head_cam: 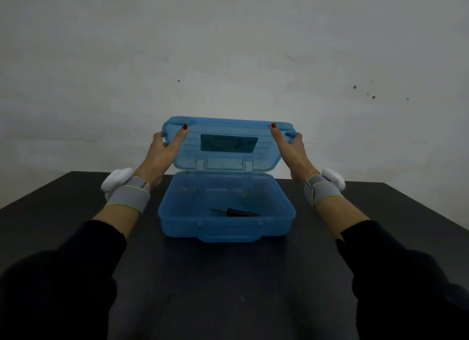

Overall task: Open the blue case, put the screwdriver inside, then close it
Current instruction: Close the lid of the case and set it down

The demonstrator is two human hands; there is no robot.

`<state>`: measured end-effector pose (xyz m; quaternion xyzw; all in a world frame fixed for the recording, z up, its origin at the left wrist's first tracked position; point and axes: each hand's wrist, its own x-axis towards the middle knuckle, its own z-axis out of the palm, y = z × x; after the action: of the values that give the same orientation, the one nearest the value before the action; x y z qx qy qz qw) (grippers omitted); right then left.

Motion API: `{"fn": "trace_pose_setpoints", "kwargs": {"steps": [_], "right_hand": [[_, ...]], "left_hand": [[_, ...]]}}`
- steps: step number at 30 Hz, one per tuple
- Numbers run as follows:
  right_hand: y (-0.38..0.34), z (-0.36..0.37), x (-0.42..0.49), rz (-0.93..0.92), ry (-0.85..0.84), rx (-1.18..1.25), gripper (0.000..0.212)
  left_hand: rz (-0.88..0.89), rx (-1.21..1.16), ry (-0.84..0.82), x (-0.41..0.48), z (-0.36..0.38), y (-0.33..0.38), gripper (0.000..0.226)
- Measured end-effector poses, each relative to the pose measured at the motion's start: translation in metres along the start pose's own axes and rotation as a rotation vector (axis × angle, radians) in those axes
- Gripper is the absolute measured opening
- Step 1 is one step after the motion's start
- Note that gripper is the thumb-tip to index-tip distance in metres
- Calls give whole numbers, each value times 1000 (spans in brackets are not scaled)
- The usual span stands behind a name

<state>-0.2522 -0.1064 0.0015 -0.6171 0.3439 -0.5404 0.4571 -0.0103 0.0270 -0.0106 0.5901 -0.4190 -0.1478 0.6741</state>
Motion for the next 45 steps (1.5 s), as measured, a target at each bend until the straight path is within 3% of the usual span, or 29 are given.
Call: {"fn": "trace_pose_setpoints", "kwargs": {"steps": [6,16,22,29,42,45], "right_hand": [[7,-9,-18,-53,3,-90,78],[19,-20,-55,-71,-23,-109,68],[26,-26,-72,-60,-31,-170,75],[35,-32,-92,-103,-49,-161,69],[53,-45,-114,-116,-168,-305,78],[57,-46,-117,-120,-191,-327,79]], "left_hand": [[-17,8,12,-11,-2,-3,73],[-43,19,23,-42,-6,-9,74],[-40,13,-6,-56,-11,-17,75],[-41,-4,-26,-74,-19,-28,106],[-7,194,-60,-93,-30,-55,109],[8,232,-79,-95,-30,-61,97]]}}
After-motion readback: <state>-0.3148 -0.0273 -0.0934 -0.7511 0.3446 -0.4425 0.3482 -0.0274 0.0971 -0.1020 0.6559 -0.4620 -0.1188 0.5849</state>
